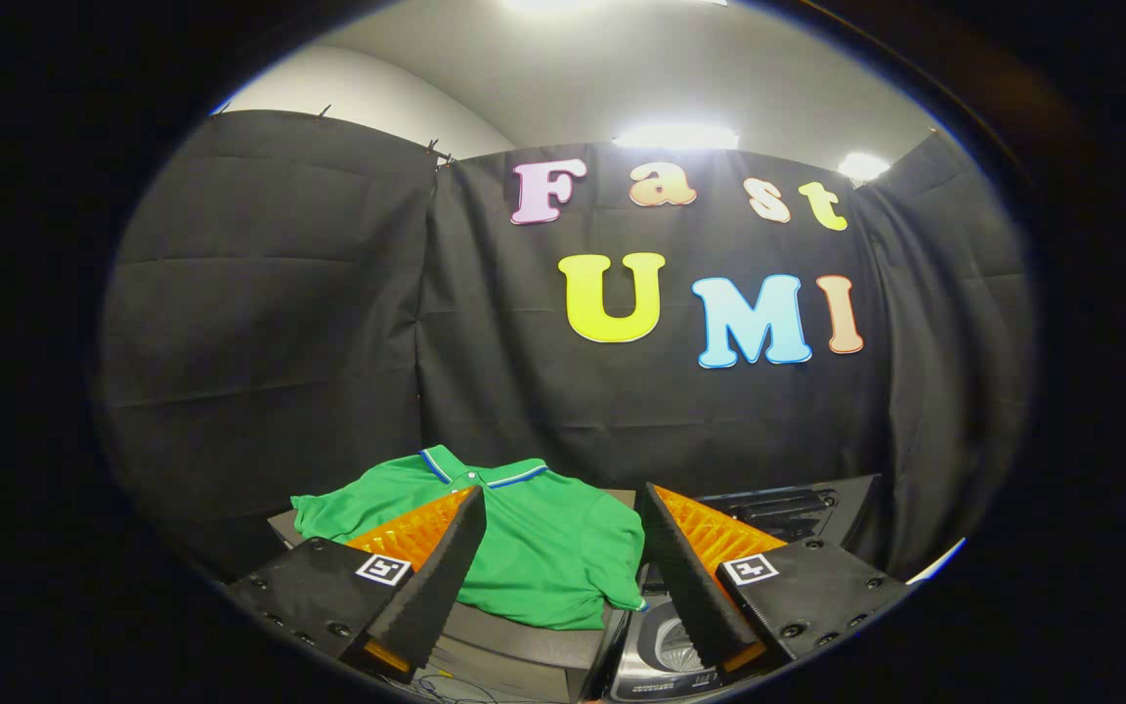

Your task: Put the clothes into the washing machine and then close the washing machine lid.

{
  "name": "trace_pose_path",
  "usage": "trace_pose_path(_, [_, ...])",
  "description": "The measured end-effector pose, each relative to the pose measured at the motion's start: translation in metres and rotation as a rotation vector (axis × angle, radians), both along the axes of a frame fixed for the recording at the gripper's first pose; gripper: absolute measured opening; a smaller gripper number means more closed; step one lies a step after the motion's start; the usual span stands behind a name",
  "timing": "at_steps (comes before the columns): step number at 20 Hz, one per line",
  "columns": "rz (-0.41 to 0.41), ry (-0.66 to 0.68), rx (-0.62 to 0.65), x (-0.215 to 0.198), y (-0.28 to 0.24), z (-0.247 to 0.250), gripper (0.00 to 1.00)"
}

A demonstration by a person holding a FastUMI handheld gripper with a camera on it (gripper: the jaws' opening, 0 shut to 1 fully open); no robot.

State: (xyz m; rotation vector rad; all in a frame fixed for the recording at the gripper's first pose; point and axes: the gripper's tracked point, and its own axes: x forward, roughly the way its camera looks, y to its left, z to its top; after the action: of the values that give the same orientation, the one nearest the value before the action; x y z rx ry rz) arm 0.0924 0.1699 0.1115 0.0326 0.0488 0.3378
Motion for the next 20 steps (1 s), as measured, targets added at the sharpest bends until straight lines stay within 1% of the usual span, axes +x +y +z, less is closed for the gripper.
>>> trace_pose_path(8, [0.066, 0.059, -0.036, 0.031, 0.054, -0.006, 1.0])
trace_pose_path(11, [0.078, 0.082, -0.058, 0.042, 0.07, -0.009, 1.0])
trace_pose_path(14, [0.096, 0.093, -0.048, 0.05, 0.09, -0.009, 1.0])
trace_pose_path(20, [0.119, 0.172, -0.067, 0.073, 0.12, -0.025, 1.0])
